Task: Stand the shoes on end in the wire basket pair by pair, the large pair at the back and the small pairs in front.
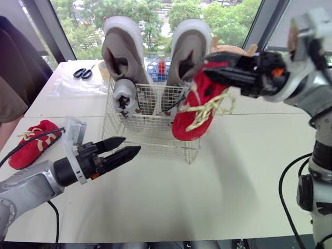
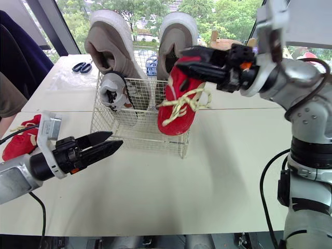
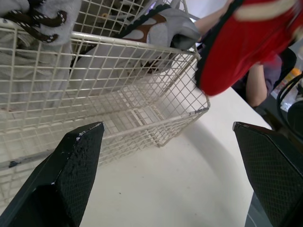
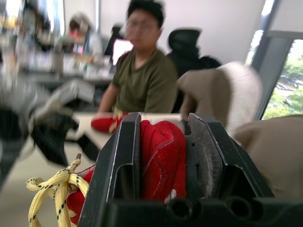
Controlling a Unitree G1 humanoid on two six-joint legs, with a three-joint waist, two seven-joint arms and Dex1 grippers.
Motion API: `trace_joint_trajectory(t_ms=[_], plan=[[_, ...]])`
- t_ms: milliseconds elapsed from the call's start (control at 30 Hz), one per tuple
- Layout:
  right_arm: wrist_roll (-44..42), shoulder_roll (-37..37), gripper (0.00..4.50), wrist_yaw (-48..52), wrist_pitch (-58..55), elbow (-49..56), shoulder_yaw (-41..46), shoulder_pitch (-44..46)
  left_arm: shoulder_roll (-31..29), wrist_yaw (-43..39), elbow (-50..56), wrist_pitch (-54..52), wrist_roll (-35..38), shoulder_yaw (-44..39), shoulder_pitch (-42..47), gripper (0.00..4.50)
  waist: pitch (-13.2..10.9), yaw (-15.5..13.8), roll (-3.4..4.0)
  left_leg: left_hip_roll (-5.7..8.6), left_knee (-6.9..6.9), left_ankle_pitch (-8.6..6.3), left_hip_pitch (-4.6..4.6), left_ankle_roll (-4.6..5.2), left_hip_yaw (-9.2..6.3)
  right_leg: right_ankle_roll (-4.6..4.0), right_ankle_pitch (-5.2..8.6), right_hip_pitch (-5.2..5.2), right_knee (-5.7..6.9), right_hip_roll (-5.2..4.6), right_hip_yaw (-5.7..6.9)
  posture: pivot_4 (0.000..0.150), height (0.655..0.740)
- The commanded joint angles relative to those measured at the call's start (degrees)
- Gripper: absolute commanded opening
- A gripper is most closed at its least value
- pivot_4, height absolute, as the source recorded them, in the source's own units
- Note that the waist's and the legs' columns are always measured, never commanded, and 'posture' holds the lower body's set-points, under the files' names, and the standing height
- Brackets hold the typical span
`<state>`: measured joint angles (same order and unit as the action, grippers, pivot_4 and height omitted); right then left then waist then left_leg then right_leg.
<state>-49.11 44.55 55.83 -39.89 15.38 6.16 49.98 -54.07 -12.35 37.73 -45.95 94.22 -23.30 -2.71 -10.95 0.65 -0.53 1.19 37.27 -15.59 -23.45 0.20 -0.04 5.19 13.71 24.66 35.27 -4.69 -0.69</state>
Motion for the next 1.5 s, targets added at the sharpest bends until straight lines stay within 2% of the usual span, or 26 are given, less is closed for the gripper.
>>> trace_joint_trajectory(t_ms=[33, 300, 467, 567, 633, 700, 800, 967, 1033, 1100, 1200, 1333, 1433, 1500], plan=[[4.2, 0.3, 1.24, 1.6, 4.0, 3.4, -1.8, -0.8, -0.8, -0.8, 0.2, -0.2, 0.1, -0.4, 0.3, 4.47, 0.0, -0.1, 0.00, 0.01, 0.01, 0.00, 0.00, 0.00, 0.00, 0.07, -0.04, -0.01, 0.00, 0.00, 0.00, 0.150, 0.7400], [14.1, -1.3, 1.24, 3.8, 11.4, 6.1, -9.7, -8.2, -0.5, -0.7, 0.6, -0.4, 0.1, -0.5, 0.3, 4.47, 0.0, -0.1, -0.08, 0.00, 0.02, 0.03, 0.07, -0.05, -0.03, 0.14, -0.08, -0.11, 0.01, 0.03, 0.04, 0.150, 0.7400], [16.2, -1.7, 1.24, 4.4, 12.8, 5.7, -10.6, -11.3, -0.6, 0.3, 1.7, 0.4, -3.2, -1.5, 0.9, 4.47, 0.0, -0.2, -0.08, 0.03, 0.06, 0.07, 0.07, -0.11, -0.03, 0.15, -0.08, -0.12, 0.02, 0.02, 0.04, 0.150, 0.7400], [12.0, -1.4, 2.51, 4.4, 9.4, 4.3, -7.3, -8.9, -1.2, -0.9, 1.6, 0.8, -6.0, -3.5, 1.0, 4.50, 0.1, -0.2, -0.08, 0.03, 0.08, 0.08, 0.07, -0.12, -0.04, 0.15, -0.08, -0.13, 0.03, 0.04, 0.06, 0.150, 0.7400], [5.6, -2.2, 3.65, 3.1, 4.8, 3.7, -3.5, -6.3, -2.1, -3.2, 0.3, -0.4, -3.1, -6.1, 0.0, 4.50, 0.0, 0.0, -0.08, 0.03, 0.09, 0.09, 0.07, -0.14, -0.05, 0.15, -0.09, -0.13, 0.06, 0.04, 0.06, 0.150, 0.7400], [2.1, -1.7, 4.36, 2.9, 1.4, 4.1, -1.9, -5.3, -2.9, -4.4, -0.9, -1.0, -3.0, -8.0, -0.9, 4.50, 0.0, 0.1, -0.07, 0.02, 0.10, 0.09, 0.07, -0.14, -0.05, 0.15, -0.08, -0.11, 0.10, 0.04, 0.06, 0.150, 0.7400], [-0.4, 0.2, 4.36, 2.8, -2.7, 3.8, -0.4, -4.3, -3.7, -5.9, -2.3, -1.6, -4.6, -10.0, -2.0, 4.50, 0.0, 0.0, -0.07, -0.02, 0.04, 0.09, 0.11, -0.14, -0.08, 0.14, -0.08, -0.11, 0.12, 0.08, 0.09, 0.150, 0.7400], [-12.5, 2.0, 4.36, 1.0, -11.8, -1.3, 7.0, 2.6, -4.7, -8.1, -4.3, -2.6, -5.6, -13.8, -3.1, 4.50, 0.0, 0.0, -0.06, -0.02, 0.09, 0.11, 0.10, -0.16, -0.09, 0.13, -0.08, -0.11, 0.17, 0.06, 0.10, 0.150, 0.7400], [-18.1, 3.4, 4.36, 1.9, -15.9, -4.5, 9.4, 6.1, -6.1, -6.9, -7.7, -2.5, -8.4, -16.9, -2.3, 4.50, 0.0, 0.0, -0.07, -0.02, 0.10, 0.11, 0.10, -0.16, -0.09, 0.13, -0.07, -0.11, 0.19, 0.05, 0.09, 0.150, 0.7400], [-20.7, 5.6, 4.36, 4.6, -19.1, -6.0, 9.5, 8.4, -7.7, -2.2, -12.3, -1.8, -13.5, -18.6, -0.2, 4.50, 0.0, -0.1, -0.07, -0.03, 0.07, 0.11, 0.10, -0.16, -0.14, 0.09, -0.05, -0.09, 0.19, 0.06, 0.15, 0.150, 0.7400], [-14.6, 10.4, 4.36, 13.9, -17.2, -3.8, 3.4, 8.4, -13.3, 8.2, -21.7, -6.3, -23.5, -14.7, 3.9, 4.50, 0.0, 0.0, -0.08, -0.04, 0.06, 0.11, 0.11, -0.16, -0.18, 0.10, -0.05, -0.11, 0.20, 0.08, 0.20, 0.150, 0.7400], [-8.1, 12.0, 4.36, 22.1, -12.0, -2.9, -2.6, 8.6, -18.1, 15.5, -29.0, -15.0, -31.7, -8.2, 7.9, 4.50, 0.0, 0.4, -0.06, -0.01, 0.06, 0.11, 0.15, -0.14, -0.03, 0.22, -0.11, -0.09, 0.28, 0.15, 0.18, 0.150, 0.7400], [-6.3, 11.1, 4.36, 24.6, -10.3, -3.6, -4.1, 9.3, -22.2, 12.1, -30.6, -18.2, -37.0, -6.8, 8.7, 4.50, 0.0, 0.4, -0.17, -0.02, 0.06, 0.11, 0.05, -0.15, -0.01, 0.42, -0.22, 0.08, 0.36, 0.26, 0.19, 0.150, 0.7400], [-5.5, 10.4, 4.36, 25.8, -9.6, -4.1, -4.8, 9.3, -25.0, 5.8, -32.4, -19.7, -38.0, -4.3, 10.4, 4.50, -0.1, 0.2, -0.36, -0.02, 0.07, 0.14, 0.01, -0.20, 0.02, 0.42, -0.22, 0.22, 0.59, 0.22, 0.20, 0.150, 0.7400]])
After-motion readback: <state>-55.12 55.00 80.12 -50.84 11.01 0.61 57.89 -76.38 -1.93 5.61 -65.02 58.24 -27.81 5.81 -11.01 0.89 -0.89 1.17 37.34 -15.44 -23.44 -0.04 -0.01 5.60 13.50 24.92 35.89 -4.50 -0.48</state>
